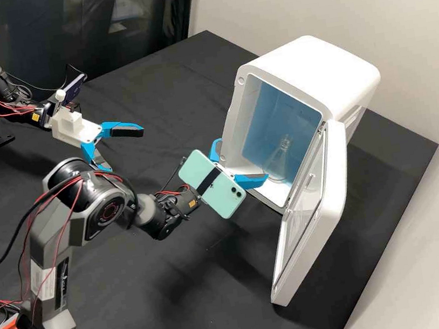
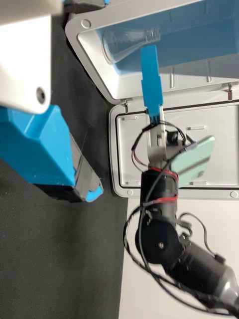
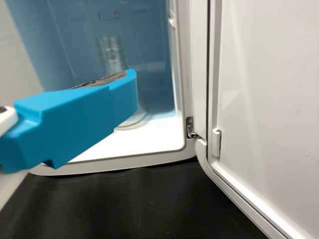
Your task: Take the flask out of the incubator
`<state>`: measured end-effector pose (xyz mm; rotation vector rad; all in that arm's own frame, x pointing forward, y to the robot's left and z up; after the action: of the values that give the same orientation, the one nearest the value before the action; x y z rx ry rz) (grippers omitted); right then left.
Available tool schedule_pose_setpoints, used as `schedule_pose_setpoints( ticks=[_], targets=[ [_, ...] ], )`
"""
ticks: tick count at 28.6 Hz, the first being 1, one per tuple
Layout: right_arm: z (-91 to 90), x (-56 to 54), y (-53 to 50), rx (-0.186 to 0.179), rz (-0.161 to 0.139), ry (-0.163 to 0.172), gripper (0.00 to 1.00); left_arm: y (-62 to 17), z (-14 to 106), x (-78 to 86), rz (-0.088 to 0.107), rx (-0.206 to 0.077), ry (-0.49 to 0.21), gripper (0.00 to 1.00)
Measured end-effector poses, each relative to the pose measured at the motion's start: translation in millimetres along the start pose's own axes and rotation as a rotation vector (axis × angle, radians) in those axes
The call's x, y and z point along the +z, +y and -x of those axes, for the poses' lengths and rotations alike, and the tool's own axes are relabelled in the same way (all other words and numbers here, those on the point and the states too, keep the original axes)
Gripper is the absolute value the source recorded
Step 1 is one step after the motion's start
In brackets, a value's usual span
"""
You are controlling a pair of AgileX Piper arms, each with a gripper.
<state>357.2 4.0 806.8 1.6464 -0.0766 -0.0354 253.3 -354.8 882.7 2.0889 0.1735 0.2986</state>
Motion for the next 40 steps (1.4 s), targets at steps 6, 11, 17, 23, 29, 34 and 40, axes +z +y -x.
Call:
schedule_pose_setpoints(
  ticks=[6,11,17,23,29,34,40],
  targets=[
    [-18.6,5.3,-4.8,-0.022,0.026,-0.038,1.00,-0.5,-0.3,2.2,-0.001,-0.002,-0.008,1.00],
    [-30.5,7.2,-4.2,-0.009,0.039,-0.062,1.00,-0.7,-0.4,3.0,-0.002,-0.003,-0.013,1.00],
    [-47.9,3.4,-3.2,0.025,0.044,-0.093,1.00,-0.7,-0.4,3.0,-0.002,-0.003,-0.013,1.00],
    [-69.0,-3.8,-9.2,0.010,0.060,-0.120,1.00,-0.7,-0.4,3.0,-0.002,-0.003,-0.013,1.00],
    [-86.7,-11.9,-11.3,0.002,0.075,-0.134,1.00,-0.7,-0.4,3.0,-0.002,-0.003,-0.013,1.00],
    [-101.0,-16.0,-14.9,0.001,0.091,-0.143,1.00,-0.7,-0.4,3.0,-0.002,-0.003,-0.013,1.00],
    [-115.3,-16.8,-16.5,-0.020,0.098,-0.171,1.00,-0.9,-0.5,3.8,-0.002,-0.004,-0.016,1.00]
  ],
)
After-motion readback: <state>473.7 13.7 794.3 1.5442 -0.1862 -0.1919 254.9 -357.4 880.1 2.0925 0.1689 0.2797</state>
